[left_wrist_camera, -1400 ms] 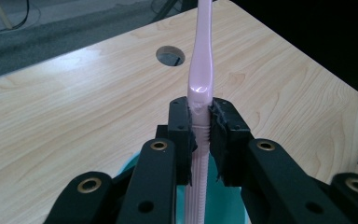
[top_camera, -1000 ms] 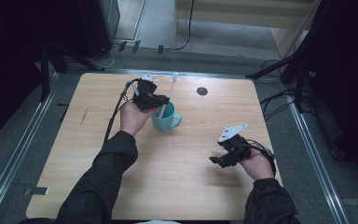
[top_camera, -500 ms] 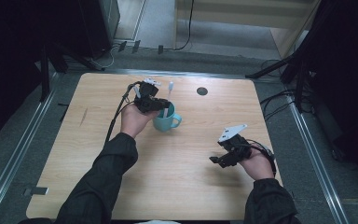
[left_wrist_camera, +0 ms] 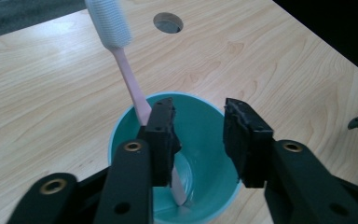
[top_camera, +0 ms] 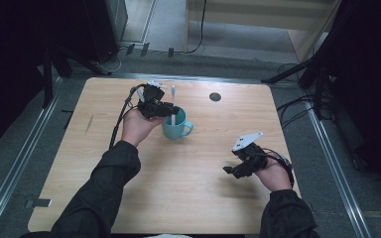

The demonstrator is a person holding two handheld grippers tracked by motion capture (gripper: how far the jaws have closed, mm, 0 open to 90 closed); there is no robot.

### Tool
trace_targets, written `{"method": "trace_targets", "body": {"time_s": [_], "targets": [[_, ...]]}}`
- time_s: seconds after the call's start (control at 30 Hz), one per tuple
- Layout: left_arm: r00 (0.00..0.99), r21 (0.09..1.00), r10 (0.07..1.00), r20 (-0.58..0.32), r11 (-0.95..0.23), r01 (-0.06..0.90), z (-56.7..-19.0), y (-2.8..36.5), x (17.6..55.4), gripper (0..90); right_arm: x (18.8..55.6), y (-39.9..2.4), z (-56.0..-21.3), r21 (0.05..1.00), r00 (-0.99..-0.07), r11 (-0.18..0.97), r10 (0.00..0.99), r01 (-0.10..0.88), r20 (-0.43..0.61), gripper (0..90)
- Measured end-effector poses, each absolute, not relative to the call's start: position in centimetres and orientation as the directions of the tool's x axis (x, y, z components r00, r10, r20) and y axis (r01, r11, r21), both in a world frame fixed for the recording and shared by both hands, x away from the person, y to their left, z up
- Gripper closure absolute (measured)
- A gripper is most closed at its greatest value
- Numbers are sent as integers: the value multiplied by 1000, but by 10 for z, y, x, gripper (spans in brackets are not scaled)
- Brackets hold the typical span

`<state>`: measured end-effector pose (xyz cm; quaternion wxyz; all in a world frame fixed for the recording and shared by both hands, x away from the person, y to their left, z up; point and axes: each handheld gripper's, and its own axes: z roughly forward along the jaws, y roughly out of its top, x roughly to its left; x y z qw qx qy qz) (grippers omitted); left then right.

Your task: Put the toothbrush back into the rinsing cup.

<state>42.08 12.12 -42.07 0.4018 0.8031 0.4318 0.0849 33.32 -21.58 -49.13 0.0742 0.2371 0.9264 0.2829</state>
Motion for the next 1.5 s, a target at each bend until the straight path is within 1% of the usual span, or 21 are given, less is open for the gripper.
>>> {"method": "trace_targets", "body": {"time_s": [0.07, 0.27, 0.5, 0.7, 0.77, 1.27, 1.5], "targets": [[612, 715, 761, -215, -304, 630, -418, 124, 419, 567, 333, -216, -491, 559, -876, 727, 482, 398, -3, 252], [632, 698, 751, -192, -349, 626, -411, 134, 408, 524, 333, -215, -491, 561, -877, 727, 480, 396, -3, 252], [633, 692, 749, -196, -352, 630, -408, 148, 391, 465, 334, -217, -491, 562, -874, 724, 485, 400, -2, 252], [639, 695, 748, -180, -363, 620, -413, 158, 375, 444, 334, -216, -491, 558, -875, 726, 485, 402, -2, 251], [632, 696, 752, -187, -353, 625, -416, 160, 372, 435, 334, -216, -491, 561, -875, 725, 485, 400, -3, 251], [611, 671, 768, -195, -349, 654, -438, 182, 358, 419, 333, -216, -490, 563, -875, 724, 485, 398, -5, 251], [599, 656, 780, -181, -358, 665, -449, 191, 348, 419, 333, -215, -490, 563, -874, 724, 486, 400, -4, 249]]}}
